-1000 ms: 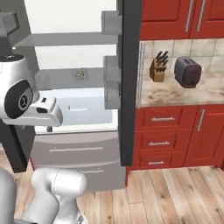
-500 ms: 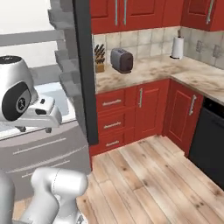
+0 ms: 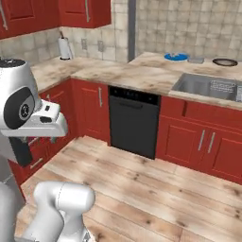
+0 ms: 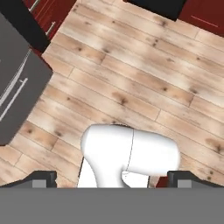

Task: Place two dumplings into each of the tupperware containers and then place the containers in the fridge.

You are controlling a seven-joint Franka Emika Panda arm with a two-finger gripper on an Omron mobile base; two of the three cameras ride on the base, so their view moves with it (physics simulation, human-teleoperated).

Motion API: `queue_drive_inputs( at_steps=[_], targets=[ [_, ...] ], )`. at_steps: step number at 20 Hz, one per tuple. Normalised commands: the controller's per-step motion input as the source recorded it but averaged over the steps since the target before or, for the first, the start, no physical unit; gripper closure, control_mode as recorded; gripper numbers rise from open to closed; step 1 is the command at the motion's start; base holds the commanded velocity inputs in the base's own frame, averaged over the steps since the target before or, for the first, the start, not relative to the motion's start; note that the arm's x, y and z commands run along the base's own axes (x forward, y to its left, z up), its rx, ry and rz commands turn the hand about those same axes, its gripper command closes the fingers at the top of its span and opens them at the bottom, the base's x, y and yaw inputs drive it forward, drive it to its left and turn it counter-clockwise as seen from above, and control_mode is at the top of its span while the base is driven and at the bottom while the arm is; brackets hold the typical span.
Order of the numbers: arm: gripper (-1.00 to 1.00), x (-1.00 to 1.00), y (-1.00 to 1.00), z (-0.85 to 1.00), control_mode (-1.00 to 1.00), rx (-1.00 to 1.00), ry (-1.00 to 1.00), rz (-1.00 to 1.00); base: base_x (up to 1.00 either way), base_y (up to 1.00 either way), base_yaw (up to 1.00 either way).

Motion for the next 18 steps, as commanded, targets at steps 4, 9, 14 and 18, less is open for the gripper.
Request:
queue_drive_inputs(
  at_steps=[4, 9, 14, 18],
  targets=[
    [-1.00, 0.00, 0.00, 0.00, 1.00, 0.00, 0.00, 0.00, 0.00, 0.05, -1.00],
    [-1.00, 0.00, 0.00, 0.00, 1.00, 0.00, 0.00, 0.00, 0.27, 0.16, -0.84],
    [-1.00, 0.00, 0.00, 0.00, 1.00, 0.00, 0.00, 0.00, 0.87, 0.54, -0.54],
    [-1.00, 0.00, 0.00, 0.00, 1.00, 0.00, 0.00, 0.00, 1.00, 0.89, -0.13]
  ],
)
